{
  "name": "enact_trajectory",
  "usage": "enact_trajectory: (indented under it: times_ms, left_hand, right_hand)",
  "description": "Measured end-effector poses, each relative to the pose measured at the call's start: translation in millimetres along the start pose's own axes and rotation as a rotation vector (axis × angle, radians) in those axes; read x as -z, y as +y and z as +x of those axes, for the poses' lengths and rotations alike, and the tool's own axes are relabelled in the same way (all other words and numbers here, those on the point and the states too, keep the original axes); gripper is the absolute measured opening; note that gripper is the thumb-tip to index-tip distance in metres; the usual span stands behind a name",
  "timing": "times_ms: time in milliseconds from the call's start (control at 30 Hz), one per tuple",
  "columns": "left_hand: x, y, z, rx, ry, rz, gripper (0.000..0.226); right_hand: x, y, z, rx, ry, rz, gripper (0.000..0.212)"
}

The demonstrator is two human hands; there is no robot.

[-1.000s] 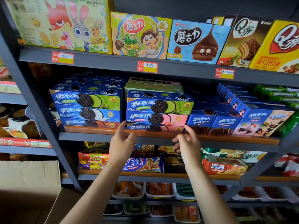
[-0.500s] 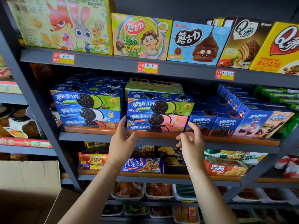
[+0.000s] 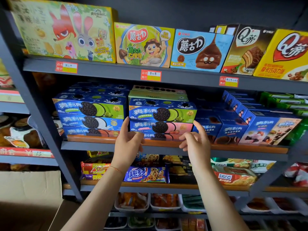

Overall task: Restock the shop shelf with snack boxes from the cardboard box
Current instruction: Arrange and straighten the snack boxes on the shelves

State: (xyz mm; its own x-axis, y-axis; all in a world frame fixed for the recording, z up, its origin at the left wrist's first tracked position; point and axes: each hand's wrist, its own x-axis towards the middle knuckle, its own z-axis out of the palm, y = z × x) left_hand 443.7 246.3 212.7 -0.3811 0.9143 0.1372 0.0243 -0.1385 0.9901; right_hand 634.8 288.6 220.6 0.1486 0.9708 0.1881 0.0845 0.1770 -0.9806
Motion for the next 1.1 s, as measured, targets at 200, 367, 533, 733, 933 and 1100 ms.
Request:
enact_trajectory:
  times_ms: [200,367,533,733,933,1100]
  left_hand:
    - [1,4,3,0.049,-0.011,-0.049,0.074]
    - [2,4,3,0.032,-0.016,-0.048,0.072]
    - [3,-2,5,-0.040,0.059,0.055,0.065]
    - [-3,-17,-14,-0.124,0.109,0.133,0.072]
    - [-10,-20,-7,-0.097,0.105,0.181,0.081]
    - [-14,-21,-2,-0.052,0.102,0.159,0.087]
  right_hand:
    - [0,-1,1,-0.018,-0.001,0.036,0.058]
    - [-1,0,1,-0.011,0.001,0.035,0.058]
    - [3,3,0,0.012,0.049,0.027,0.049]
    - [2,18,-16,0.001,0.115,0.093,0.033]
    - [-3,28,-17,-0.004,0.049,0.080,0.036]
    - [-2,31,-13,-0.007,0.066,0.021,0.037]
